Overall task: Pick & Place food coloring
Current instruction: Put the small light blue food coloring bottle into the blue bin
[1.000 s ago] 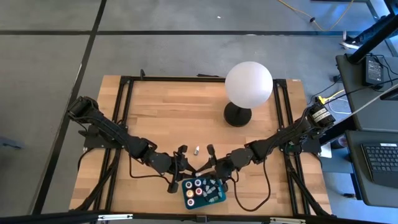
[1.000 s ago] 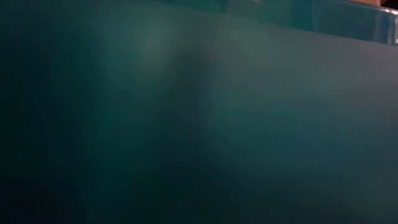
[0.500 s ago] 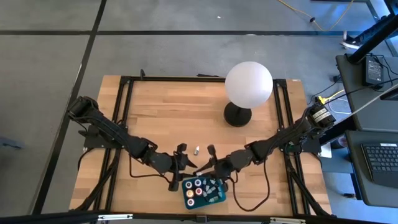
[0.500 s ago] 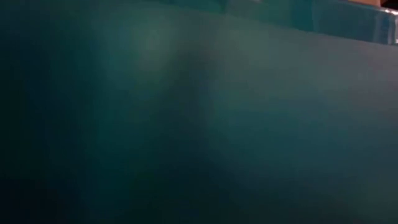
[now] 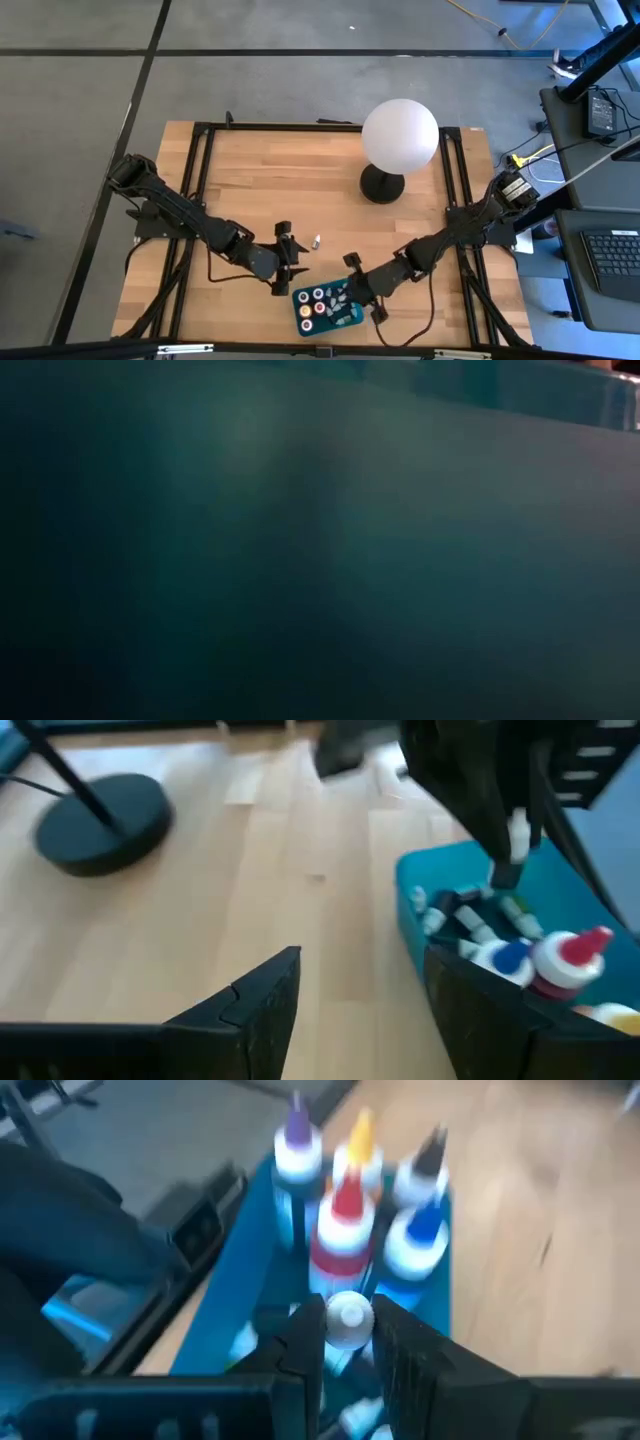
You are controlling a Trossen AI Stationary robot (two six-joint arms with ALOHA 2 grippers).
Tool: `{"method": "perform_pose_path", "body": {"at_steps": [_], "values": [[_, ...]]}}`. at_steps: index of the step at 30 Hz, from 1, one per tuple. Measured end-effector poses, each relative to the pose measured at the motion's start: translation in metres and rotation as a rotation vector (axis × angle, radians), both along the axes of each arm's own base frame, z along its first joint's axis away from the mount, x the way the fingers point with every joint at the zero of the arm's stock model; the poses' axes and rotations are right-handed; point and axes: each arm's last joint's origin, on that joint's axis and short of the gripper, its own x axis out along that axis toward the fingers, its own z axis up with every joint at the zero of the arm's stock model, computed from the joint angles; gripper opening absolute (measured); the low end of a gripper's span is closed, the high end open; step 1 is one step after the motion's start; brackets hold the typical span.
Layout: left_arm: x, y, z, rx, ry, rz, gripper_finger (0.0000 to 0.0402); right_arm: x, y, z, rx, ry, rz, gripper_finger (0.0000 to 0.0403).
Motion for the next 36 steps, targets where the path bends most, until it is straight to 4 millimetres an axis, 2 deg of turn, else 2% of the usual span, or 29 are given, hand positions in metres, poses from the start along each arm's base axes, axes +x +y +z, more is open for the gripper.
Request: {"method": "perform_pose_path", "body": {"at_steps": [10,18,25,31,36], "values": [[0.0,0.001,0.0,0.036,-0.016,0.048,0.0211,0.005,0.01,-0.049,-0.02,0.151,-0.044,0.0079],[0.0,0.001,-0.001,0.003,-0.015,0.062,0.0204,0.007,0.01,-0.053,-0.012,0.159,-0.054,0.008],[0.012,0.012,-0.018,-0.039,0.044,0.135,0.0194,0.006,0.01,-0.053,-0.033,0.156,-0.032,0.0083],[0.024,0.031,-0.023,-0.064,0.075,0.15,0.0185,0.006,0.011,-0.054,-0.034,0.161,0.0,0.0124],[0.034,0.047,-0.035,-0.06,0.121,0.162,0.0183,0.005,0.011,-0.054,-0.033,0.17,0.004,0.0162]]}}
